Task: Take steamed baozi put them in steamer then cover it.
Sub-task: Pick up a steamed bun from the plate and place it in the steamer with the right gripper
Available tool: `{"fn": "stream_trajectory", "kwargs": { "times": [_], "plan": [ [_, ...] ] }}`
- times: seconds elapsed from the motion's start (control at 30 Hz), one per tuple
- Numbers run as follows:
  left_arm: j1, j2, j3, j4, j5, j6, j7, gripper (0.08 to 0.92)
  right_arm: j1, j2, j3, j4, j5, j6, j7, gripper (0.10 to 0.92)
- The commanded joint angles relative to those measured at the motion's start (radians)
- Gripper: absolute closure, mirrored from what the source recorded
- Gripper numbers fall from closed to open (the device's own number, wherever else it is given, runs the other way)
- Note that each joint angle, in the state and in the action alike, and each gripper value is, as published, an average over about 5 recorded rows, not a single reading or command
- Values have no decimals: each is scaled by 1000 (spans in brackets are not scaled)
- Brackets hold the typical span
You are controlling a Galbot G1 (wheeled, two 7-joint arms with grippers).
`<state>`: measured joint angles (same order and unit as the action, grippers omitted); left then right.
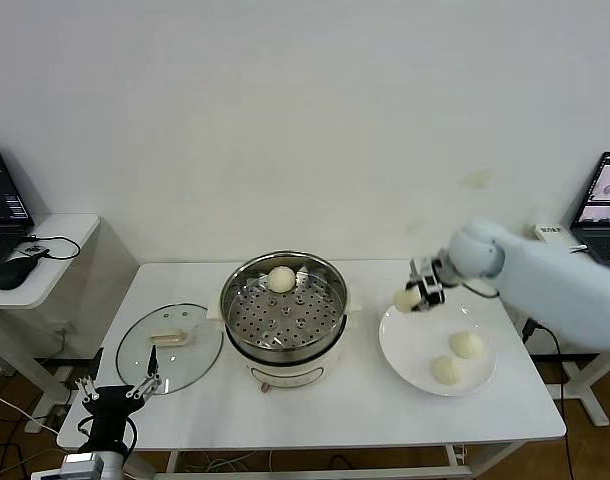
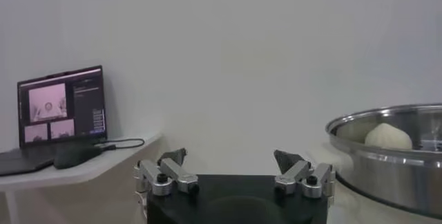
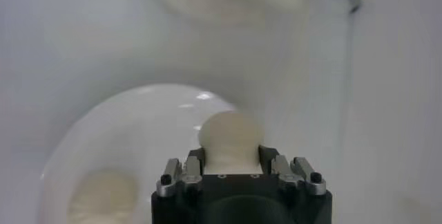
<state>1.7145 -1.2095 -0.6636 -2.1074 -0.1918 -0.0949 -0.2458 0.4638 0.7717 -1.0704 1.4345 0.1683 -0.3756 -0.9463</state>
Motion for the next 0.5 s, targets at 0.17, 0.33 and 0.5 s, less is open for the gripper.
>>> {"fn": "stream_trajectory", "kwargs": {
  "times": [0.17,0.33,0.5],
  "plan": [
    [-3,3,-8,-11,-2,1,-1,177,218,260,-123,97,421,-176,169,487],
    [-3,0,-12,-20,-1,1,-1,177,95,421,-115,32,451,-221,264,474],
    [1,-5,-20,-34,1,0,-2,177,-19,520,-109,-46,435,-260,317,472]
  ]
}}
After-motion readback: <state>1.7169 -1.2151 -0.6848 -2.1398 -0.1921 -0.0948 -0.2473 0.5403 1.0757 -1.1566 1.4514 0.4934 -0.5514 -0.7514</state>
